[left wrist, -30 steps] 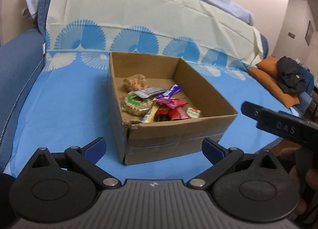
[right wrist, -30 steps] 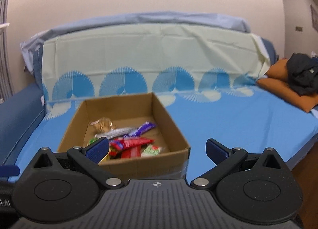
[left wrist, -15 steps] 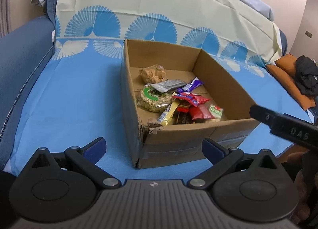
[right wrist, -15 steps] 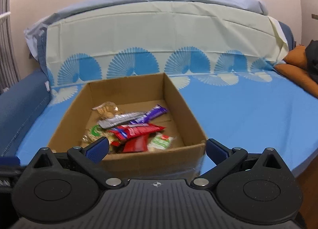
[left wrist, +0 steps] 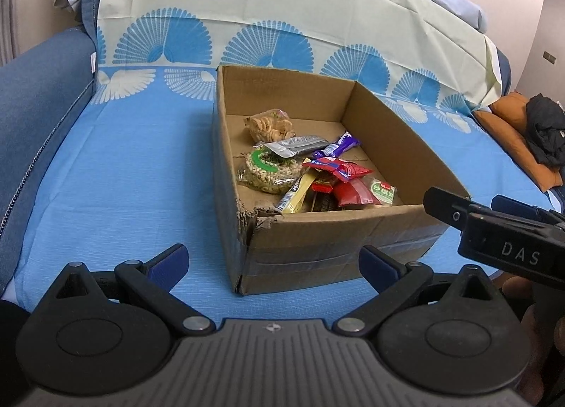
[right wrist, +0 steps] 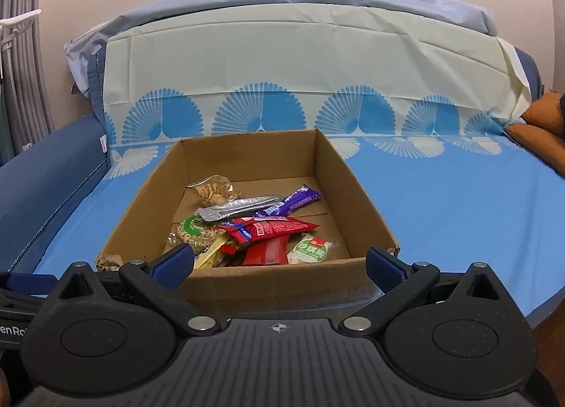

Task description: Organize snacks

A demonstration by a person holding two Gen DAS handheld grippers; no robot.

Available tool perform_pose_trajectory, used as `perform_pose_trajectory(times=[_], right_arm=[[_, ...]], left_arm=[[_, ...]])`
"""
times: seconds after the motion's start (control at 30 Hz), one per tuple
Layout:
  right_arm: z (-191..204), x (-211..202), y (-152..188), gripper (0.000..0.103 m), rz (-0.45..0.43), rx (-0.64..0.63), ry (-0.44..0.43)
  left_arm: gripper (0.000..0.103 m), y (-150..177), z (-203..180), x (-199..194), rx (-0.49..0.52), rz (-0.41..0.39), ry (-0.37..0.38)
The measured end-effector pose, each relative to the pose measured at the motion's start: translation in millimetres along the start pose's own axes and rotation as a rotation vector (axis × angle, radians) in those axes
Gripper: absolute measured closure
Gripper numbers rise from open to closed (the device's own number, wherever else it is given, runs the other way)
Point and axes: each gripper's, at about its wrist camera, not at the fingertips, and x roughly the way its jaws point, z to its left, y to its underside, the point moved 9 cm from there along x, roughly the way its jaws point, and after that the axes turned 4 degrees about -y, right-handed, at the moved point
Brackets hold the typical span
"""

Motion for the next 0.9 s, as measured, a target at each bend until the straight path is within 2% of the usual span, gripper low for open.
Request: perform_pose_trajectory(times=[0.9], right_arm=[[6.2, 2.3, 0.5, 0.001, 0.002, -0.016, -0.007]], left_arm=[[0.001, 0.1, 0.1, 3.5, -0.006, 0.022, -0.014]])
